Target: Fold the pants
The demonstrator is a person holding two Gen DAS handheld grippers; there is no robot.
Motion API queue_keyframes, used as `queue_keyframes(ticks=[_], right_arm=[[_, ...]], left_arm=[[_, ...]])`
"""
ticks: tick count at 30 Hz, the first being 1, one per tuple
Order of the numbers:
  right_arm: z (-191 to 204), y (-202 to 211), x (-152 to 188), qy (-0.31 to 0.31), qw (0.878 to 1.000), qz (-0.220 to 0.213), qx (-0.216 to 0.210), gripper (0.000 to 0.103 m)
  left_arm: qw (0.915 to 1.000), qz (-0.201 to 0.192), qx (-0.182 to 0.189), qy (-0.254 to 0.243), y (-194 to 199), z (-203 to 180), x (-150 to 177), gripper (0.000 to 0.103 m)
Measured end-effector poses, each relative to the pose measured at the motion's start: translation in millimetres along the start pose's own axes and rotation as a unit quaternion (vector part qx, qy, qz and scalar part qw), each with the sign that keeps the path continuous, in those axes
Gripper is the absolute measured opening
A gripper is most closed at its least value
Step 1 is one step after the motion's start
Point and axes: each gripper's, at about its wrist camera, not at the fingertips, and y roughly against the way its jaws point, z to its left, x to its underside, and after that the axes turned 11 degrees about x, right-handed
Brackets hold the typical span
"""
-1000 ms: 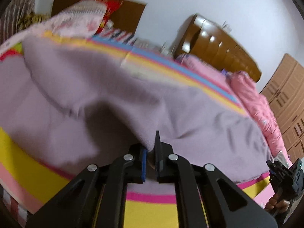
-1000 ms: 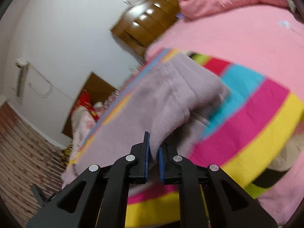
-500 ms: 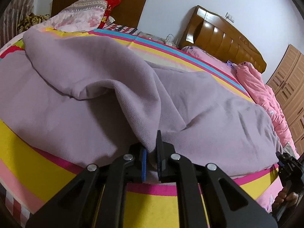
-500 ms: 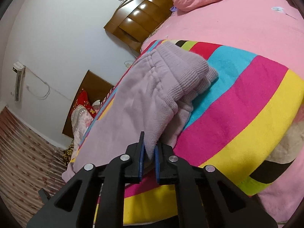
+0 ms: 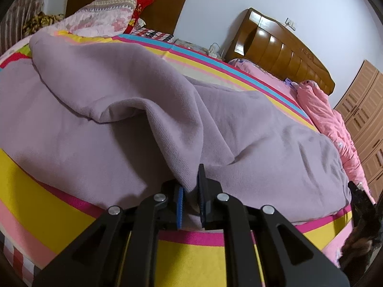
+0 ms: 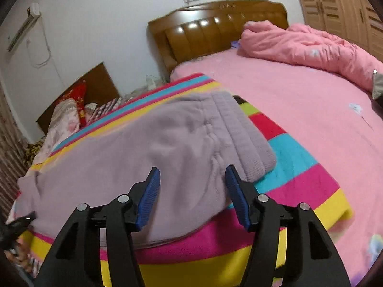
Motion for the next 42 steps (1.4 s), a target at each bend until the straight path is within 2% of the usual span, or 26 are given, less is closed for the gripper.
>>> queue_keyframes(ticks=[3,5,6,7,9,10,11,13,16,21,24,26,27,29,31,32,34,35,36,38,39,40,41,42], right_arm=[[4.3,13.6,-3.1,-0.021,0.999,0.014,0.038,0.058],[22.2,28.4,-5.2,0.004,1.0,-0.014,0.016,0.059],[39.7,32.7,-4.4,0.041,0.999,-0.023,0.004,0.063],[56.7,31.0,-1.5,0.081,0.996,-0.018,-0.017,0.074],[76.1,15.7,9.2,0.126,0.992,0.014,-0.025,0.082],[80.3,-1.2,16.9,0.14,0.989,0.051,-0.004,0.082],[79.4,-10.8,22.1,0.143,0.987,0.069,0.004,0.082],[77.1,-8.2,25.5,0.145,0.988,0.058,0.006,0.083],[87.1,-3.1,12.6,0.135,0.987,0.076,0.048,0.082],[138.9,0.0,-4.2,0.179,0.983,0.041,0.018,0.087],[169.4,-32.3,-6.1,0.214,0.974,0.077,0.005,0.087],[179.8,-59.4,0.2,0.226,0.966,0.124,0.025,0.087],[174.7,-64.4,-0.6,0.206,0.971,0.12,0.018,0.092],[167.8,-66.4,-2.1,0.189,0.974,0.123,0.011,0.093],[168.8,-61.4,-1.6,0.195,0.972,0.125,0.022,0.093],[168.1,-57.2,-3.3,0.194,0.972,0.128,0.028,0.093],[168.1,-35.2,-10.2,0.168,0.978,0.11,0.052,0.093],[174.0,-22.4,-14.0,0.152,0.983,0.096,0.046,0.093],[182.2,-13.2,-15.9,0.145,0.985,0.086,0.028,0.093],[210.5,13.0,-15.5,0.168,0.983,0.061,-0.043,0.093],[233.9,29.5,-13.1,0.199,0.975,0.043,-0.093,0.093],[259.4,45.1,-9.4,0.235,0.961,0.025,-0.144,0.093],[275.4,55.5,-5.1,0.257,0.95,0.013,-0.178,0.093],[302.4,68.6,-1.4,0.288,0.931,-0.002,-0.227,0.093]], left_arm=[[1.0,-0.002,0.001,-0.001,0.1,-0.9,1.9,0.012],[0.9999,-0.007,-0.007,-0.011,0.4,-2.2,2.5,0.012],[0.9998,-0.009,-0.01,-0.015,0.4,-2.6,2.4,0.012],[0.9995,-0.011,-0.018,-0.025,0.1,-5.8,3.4,0.012],[0.9989,-0.01,-0.027,-0.035,-0.7,-7.7,2.9,0.013],[0.9988,-0.008,-0.03,-0.039,-0.6,-8.5,2.2,0.013],[0.9989,-0.006,-0.029,-0.038,-0.8,-8.6,1.9,0.014],[0.9994,-0.003,-0.021,-0.027,1.3,-5.1,0.2,0.016],[0.9994,-0.004,-0.017,-0.029,1.9,-3.4,1.1,0.016],[0.9987,-0.008,-0.026,-0.044,1.5,-5.8,3.8,0.019],[0.9988,-0.004,-0.023,-0.043,2.4,-7.9,4.9,0.02],[0.9991,-0.001,-0.018,-0.039,2.7,-5.6,3.3,0.021],[0.9992,0.0,-0.015,-0.038,3.0,-5.0,3.1,0.022],[0.9993,-0.001,-0.009,-0.036,3.8,-2.9,3.2,0.023],[0.9993,-0.001,0.001,-0.037,4.4,-1.9,3.3,0.028],[0.9993,-0.001,0.01,-0.036,5.0,-1.1,3.6,0.035],[0.9987,0.001,0.037,-0.034,7.4,-1.2,3.7,0.058],[0.9985,0.002,0.045,-0.033,9.7,-0.7,4.1,0.078],[0.9987,-0.003,0.041,-0.029,14.8,0.7,4.8,0.092],[0.9986,-0.04,0.03,-0.017,34.4,11.2,7.0,0.095],[0.9979,-0.053,0.033,-0.015,44.2,18.6,7.6,0.095],[0.9971,-0.068,0.031,-0.012,56.3,29.2,7.2,0.095],[0.9964,-0.082,0.022,-0.007,65.5,37.8,6.7,0.095],[0.995,-0.1,0.001,0.001,78.1,52.3,5.5,0.096]])
